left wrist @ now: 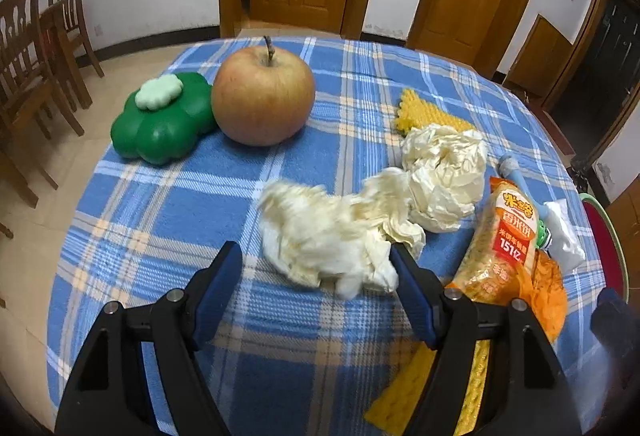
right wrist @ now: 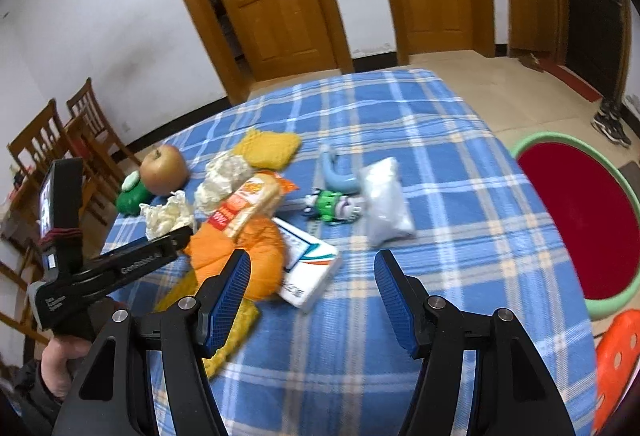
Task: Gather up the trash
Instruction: 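Grasp the crumpled paper with the left tool while the right tool grasps the orange snack bag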
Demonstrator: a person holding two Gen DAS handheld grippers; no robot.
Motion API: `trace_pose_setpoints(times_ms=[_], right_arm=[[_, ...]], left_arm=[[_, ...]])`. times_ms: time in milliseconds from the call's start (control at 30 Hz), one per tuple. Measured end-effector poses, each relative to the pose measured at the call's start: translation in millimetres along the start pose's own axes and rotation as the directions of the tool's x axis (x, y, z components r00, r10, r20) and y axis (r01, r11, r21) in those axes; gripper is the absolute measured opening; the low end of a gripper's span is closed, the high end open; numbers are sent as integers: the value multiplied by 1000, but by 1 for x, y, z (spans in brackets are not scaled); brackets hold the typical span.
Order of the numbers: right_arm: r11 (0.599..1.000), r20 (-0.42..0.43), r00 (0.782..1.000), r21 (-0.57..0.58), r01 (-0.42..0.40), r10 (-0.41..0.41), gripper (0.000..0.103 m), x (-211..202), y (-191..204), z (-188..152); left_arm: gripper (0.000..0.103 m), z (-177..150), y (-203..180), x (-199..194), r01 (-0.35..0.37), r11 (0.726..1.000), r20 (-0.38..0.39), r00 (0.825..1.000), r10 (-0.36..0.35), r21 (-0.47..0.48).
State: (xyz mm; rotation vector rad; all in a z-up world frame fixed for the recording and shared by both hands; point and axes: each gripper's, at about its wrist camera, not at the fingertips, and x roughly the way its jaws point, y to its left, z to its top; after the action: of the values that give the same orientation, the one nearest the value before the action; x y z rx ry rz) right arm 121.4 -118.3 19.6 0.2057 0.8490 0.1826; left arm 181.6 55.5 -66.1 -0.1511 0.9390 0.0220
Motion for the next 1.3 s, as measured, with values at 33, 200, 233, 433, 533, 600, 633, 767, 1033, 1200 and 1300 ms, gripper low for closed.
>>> trace_pose_setpoints(times_ms=[33,200,233,433,533,600,633,767,1033,1200,1300], right_arm=[[1000,-3,1000,-3,-8,8,66,4,2,1],[999,-23,999,-34,-31,30,65,19,12,2],[998,-27,999,-41,-37,36,60,22,15,1],[995,-67,996,-71,-70,65,38,38,25,-3],[993,-61,995,-84,-82,77,26,37,28,-4],[994,-52,996,-80,-80,76,23,34,27,-5],[994,-44,996,-78,-80,77,21,32,26,-6],[994,-18,997,-70,-81,80,19,21,23,-8],[996,33,996,-30,-78,79,19,-6,7,-8],[998,73,995,8,-62,61,19,-26,-11,-7],[998,96,995,40,-44,40,19,-37,-27,-7]], left_arm=[[74,0,-1,0,0,1000,2,1000,0,2],[60,0,-2,0,6,1000,17,1000,-6,22],[54,0,-3,0,9,1000,19,1000,-10,26],[43,-2,-4,-3,28,999,21,999,-28,27],[39,-3,-3,-9,38,999,25,999,-39,25],[39,-3,-4,-13,44,999,28,999,-45,25],[39,-4,-4,-15,46,999,31,998,-47,26],[39,-7,-7,-29,57,998,46,997,-59,31],[39,-12,-19,-58,84,995,75,993,-88,49],[39,-13,-32,-73,102,992,91,990,-108,75],[39,-14,-45,-79,113,989,94,988,-122,98]])
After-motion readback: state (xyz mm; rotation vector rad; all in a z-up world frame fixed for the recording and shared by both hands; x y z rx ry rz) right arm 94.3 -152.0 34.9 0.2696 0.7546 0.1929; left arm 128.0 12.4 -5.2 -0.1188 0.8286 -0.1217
